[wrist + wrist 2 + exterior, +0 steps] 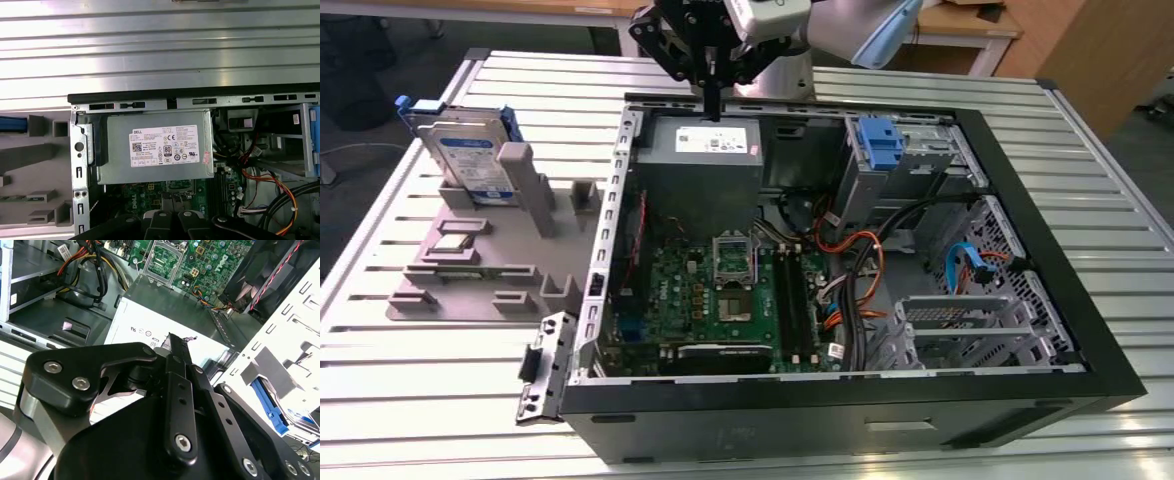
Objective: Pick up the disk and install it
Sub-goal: 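Reach for the disk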
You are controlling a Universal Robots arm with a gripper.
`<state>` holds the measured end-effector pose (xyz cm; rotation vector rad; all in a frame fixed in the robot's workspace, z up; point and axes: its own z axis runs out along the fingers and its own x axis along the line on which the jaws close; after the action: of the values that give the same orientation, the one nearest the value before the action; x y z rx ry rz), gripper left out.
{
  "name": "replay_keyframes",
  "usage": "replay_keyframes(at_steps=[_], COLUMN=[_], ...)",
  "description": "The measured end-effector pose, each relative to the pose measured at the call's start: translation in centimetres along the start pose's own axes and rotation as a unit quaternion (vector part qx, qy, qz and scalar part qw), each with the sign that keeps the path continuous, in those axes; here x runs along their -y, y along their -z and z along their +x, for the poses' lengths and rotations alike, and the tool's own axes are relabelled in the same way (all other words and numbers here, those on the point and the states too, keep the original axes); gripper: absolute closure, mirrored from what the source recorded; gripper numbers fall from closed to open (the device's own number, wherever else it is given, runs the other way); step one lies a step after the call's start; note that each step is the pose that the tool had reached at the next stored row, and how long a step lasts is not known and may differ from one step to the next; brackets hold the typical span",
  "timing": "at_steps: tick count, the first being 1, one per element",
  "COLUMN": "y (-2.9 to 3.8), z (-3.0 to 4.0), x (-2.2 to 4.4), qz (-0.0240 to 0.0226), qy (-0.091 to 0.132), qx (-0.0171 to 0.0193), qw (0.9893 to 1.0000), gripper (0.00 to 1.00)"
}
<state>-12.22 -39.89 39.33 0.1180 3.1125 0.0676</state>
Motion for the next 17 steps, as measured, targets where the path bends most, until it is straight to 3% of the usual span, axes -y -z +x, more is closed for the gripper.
replay_keyframes(at_steps=[17], y=[0.03], z=[3.11], x=[0.24], qz=[0.0], qy=[0.0], qx=[0.0], qw=[1.0], gripper=[0.89])
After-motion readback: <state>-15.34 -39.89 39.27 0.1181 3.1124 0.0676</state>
